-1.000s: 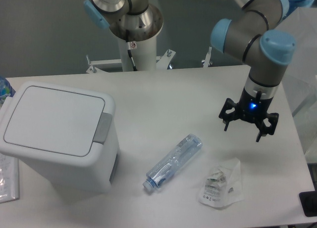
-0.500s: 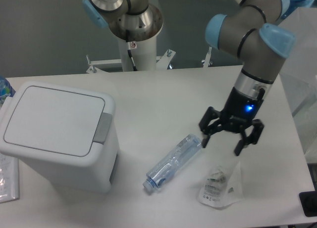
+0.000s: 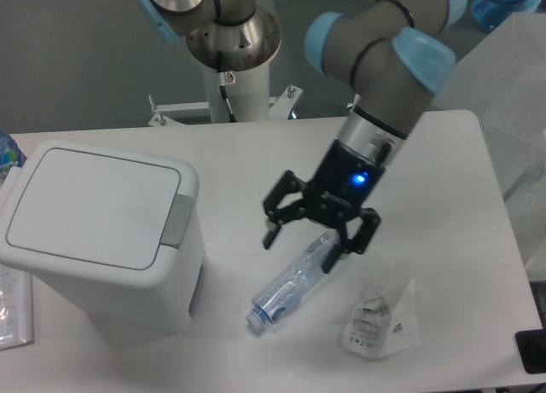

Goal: Open the trash can
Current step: 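Bring the gripper fingers to the grey button on the trash can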

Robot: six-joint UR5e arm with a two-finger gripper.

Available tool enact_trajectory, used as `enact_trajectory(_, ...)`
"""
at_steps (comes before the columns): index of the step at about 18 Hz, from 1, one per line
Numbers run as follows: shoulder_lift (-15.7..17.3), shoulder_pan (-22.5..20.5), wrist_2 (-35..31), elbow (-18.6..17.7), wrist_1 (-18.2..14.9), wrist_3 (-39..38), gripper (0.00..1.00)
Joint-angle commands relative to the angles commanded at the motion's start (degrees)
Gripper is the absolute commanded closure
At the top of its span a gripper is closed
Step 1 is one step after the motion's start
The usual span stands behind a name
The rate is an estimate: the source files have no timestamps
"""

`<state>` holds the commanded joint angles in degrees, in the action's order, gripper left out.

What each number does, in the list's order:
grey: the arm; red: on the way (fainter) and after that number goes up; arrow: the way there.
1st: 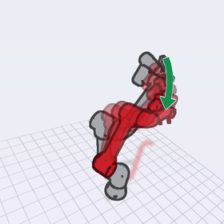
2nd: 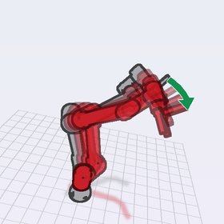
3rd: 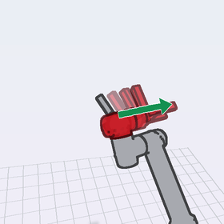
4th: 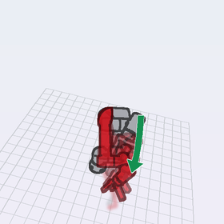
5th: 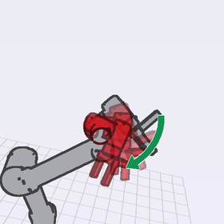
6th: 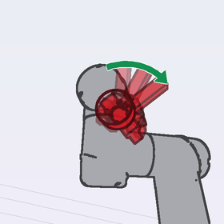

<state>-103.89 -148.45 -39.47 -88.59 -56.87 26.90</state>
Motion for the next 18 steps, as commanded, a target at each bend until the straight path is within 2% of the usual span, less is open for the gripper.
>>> enact_trajectory(3, 0.6, 1.9, 0.2, -0.3, -0.1, -0.2, 0.0)
enact_trajectory(7, 1.3, 3.1, 0.2, -2.8, 0.1, 0.1, 0.0)
enact_trajectory(18, 1.3, 4.4, -0.1, -5.9, 0.2, 0.6, 0.0)
